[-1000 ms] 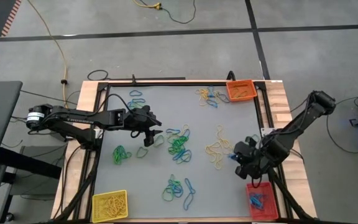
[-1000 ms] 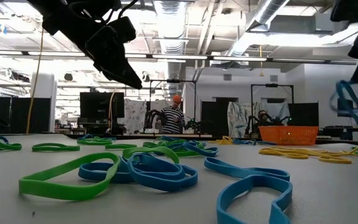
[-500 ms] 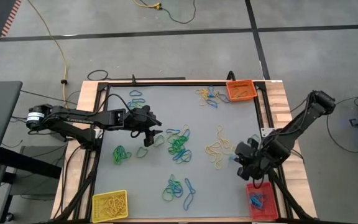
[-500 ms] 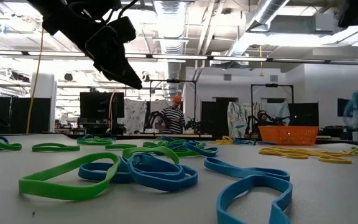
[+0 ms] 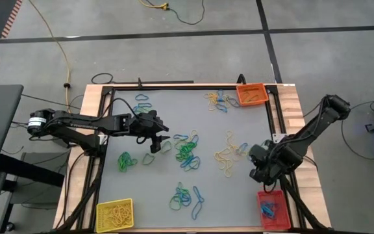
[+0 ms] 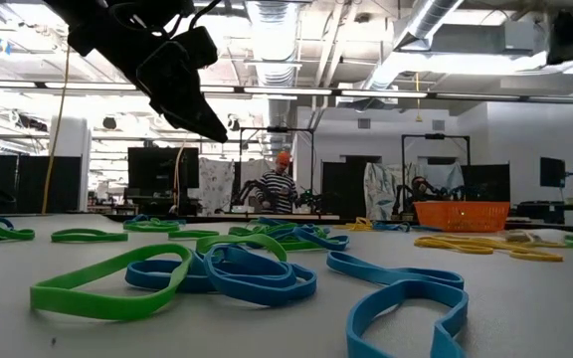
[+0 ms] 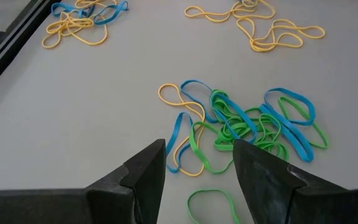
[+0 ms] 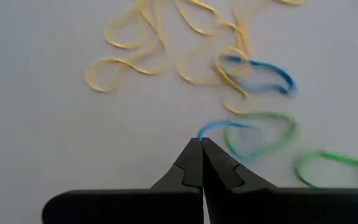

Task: Sort rubber bands into baskets
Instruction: Put the blue rubber band into the red bin

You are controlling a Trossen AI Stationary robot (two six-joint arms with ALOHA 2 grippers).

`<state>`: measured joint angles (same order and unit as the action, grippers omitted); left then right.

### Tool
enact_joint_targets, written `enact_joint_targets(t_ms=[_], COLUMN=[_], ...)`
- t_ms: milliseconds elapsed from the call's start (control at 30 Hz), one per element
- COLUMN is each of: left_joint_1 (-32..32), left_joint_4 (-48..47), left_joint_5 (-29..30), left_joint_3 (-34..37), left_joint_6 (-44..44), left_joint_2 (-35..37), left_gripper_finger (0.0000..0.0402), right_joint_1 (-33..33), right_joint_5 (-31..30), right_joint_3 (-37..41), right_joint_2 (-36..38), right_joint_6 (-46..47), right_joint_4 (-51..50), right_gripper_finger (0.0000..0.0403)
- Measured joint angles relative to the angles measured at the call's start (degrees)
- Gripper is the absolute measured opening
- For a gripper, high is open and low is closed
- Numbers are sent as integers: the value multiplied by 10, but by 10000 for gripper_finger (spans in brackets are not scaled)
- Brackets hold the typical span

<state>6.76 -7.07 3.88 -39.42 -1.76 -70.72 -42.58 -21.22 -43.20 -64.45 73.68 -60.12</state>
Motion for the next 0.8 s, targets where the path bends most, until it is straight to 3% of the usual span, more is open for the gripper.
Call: enact_joint_targets(t_ms=[333,567,800], left_joint_1=[0,0,0], left_joint_4=[0,0,0], left_joint_5=[0,0,0], left_joint_3=[0,0,0], left_joint_6=[0,0,0], left_joint_2=[0,0,0], left_gripper_finger=[178,178,178], right_joint_1=[-44,-145,-282], right_joint_5=[44,92,85], right_joint_3=[0,0,0], right_joint_2=[0,0,0], right_joint_6=[-63,-1,135], right_joint_4=[133,184,231], right_gripper_finger=[23,23,23])
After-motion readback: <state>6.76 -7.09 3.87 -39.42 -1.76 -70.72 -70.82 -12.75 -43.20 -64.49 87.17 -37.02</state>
